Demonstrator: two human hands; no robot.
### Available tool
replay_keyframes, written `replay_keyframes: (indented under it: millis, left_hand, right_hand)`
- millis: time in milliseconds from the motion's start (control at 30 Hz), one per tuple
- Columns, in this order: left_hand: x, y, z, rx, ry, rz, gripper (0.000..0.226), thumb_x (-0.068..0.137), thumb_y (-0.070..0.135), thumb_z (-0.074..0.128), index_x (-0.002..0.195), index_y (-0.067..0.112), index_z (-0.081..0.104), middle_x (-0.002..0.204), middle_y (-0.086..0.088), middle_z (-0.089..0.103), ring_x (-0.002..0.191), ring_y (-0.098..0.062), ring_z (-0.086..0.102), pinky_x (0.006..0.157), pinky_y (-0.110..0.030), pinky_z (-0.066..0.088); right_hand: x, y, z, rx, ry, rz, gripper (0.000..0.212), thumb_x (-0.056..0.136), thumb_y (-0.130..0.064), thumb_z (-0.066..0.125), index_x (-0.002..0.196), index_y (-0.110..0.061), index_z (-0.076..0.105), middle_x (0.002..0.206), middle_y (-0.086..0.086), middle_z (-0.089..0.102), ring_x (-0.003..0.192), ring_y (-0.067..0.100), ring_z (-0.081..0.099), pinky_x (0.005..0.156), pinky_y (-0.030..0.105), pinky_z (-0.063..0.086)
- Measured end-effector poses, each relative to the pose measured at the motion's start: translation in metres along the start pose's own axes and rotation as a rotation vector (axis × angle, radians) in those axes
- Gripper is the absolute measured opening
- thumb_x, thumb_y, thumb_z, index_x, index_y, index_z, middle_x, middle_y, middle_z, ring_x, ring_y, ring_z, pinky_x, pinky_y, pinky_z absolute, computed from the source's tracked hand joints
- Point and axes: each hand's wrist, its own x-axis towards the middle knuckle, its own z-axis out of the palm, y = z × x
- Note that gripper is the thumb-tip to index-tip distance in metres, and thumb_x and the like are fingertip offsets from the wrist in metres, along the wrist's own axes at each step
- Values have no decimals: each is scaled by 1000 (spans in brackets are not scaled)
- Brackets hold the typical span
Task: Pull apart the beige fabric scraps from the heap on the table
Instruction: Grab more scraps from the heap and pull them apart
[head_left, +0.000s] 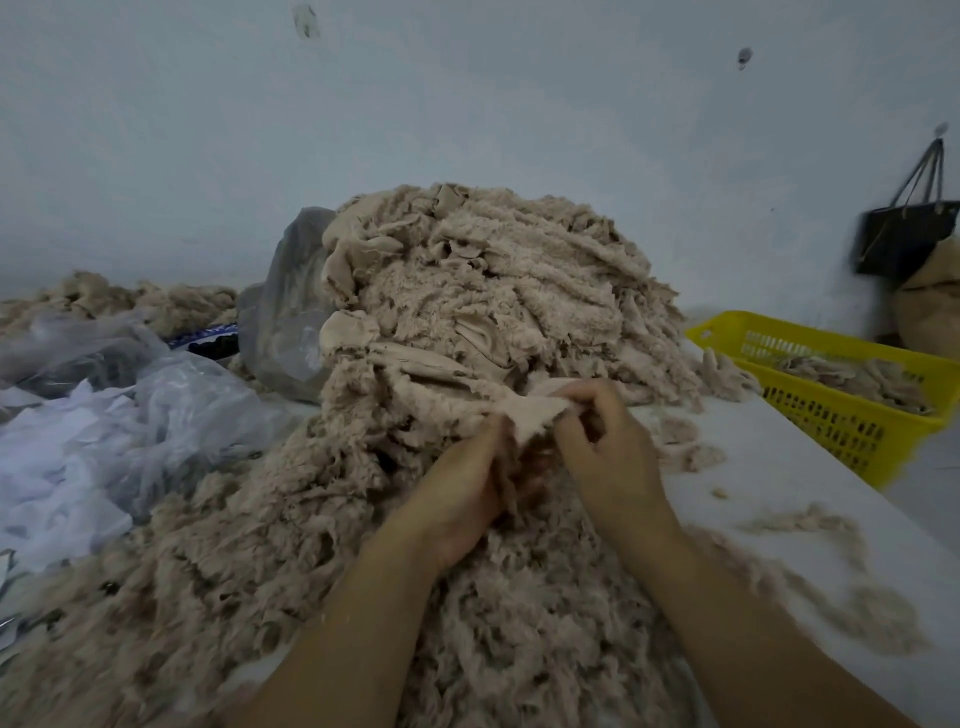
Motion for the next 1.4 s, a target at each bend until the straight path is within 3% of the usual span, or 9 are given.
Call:
replay_keyframes:
  millis: [233, 433, 600, 733, 833, 933, 1067, 1167, 1400]
  left_hand:
    - [1, 9, -21, -415, 58, 67, 37, 95, 35, 60, 114, 7, 75, 112, -19, 67, 101, -36, 67, 83, -40, 58]
    - [0, 11, -22, -520, 93, 113, 31, 89, 22, 64, 113, 5, 74, 114, -14, 73, 103, -24, 72, 81, -37, 60]
    - [2, 5, -12, -99, 317, 134, 26, 98, 16, 57, 77, 7, 70, 64, -10, 62, 48, -17, 59, 44, -27, 47]
    - [-1, -2, -2, 19, 280, 134, 25, 94, 22, 66, 111, 4, 69, 91, -19, 76, 82, -33, 72, 64, -35, 60]
    - [-1, 0, -4, -73, 253, 152, 39, 83, 31, 71, 105, -1, 70, 90, -20, 75, 71, -35, 67, 57, -33, 59]
    - [-1, 6, -10, -275, 267, 166, 41, 82, 31, 67, 109, 1, 74, 108, -19, 73, 97, -32, 72, 80, -40, 60]
    - [-1, 7, -13, -295, 263, 152, 31, 97, 25, 59, 121, 7, 69, 114, -14, 73, 103, -28, 72, 83, -38, 60]
    - [-2, -1, -7, -111, 265, 140, 28, 99, 21, 59, 116, 2, 69, 103, -14, 76, 95, -27, 74, 69, -32, 61]
    - [-1, -5, -1, -55, 237, 145, 25, 95, 27, 65, 91, 7, 81, 98, -16, 77, 90, -24, 75, 66, -26, 59]
  right_hand:
    - [-10, -5, 8, -89, -279, -182, 60, 91, -53, 31, 79, -4, 64, 71, 12, 62, 65, 25, 58, 63, 44, 44]
    - [-6, 4, 6, -67, -282, -84, 46, 96, -47, 39, 72, -15, 62, 61, 0, 54, 55, 11, 49, 57, 37, 40]
    - [2, 13, 9, -158, -128, -37, 33, 91, -58, 49, 93, -26, 51, 104, -9, 44, 86, 3, 49, 72, 22, 44]
    - [1, 13, 15, -228, -153, -76, 51, 87, -72, 47, 119, -32, 45, 112, -17, 31, 106, -4, 35, 82, 6, 33]
    - [4, 18, 16, -369, -163, -158, 31, 101, -41, 49, 82, -16, 49, 82, -9, 39, 88, 14, 38, 71, 26, 27]
    - [6, 19, 8, -289, -128, -42, 37, 106, -29, 41, 70, -16, 39, 71, -3, 36, 71, 16, 37, 63, 30, 27]
    - [3, 19, -5, -31, -114, 79, 57, 102, -55, 33, 86, -3, 49, 79, 13, 46, 72, 24, 48, 66, 38, 38]
    - [-1, 12, 6, -29, -248, 5, 51, 88, -78, 34, 84, -29, 49, 81, -6, 49, 70, 4, 49, 61, 19, 40]
    - [1, 22, 13, -149, -314, -41, 31, 101, -28, 44, 72, -29, 32, 76, -10, 35, 65, -5, 40, 58, 14, 32]
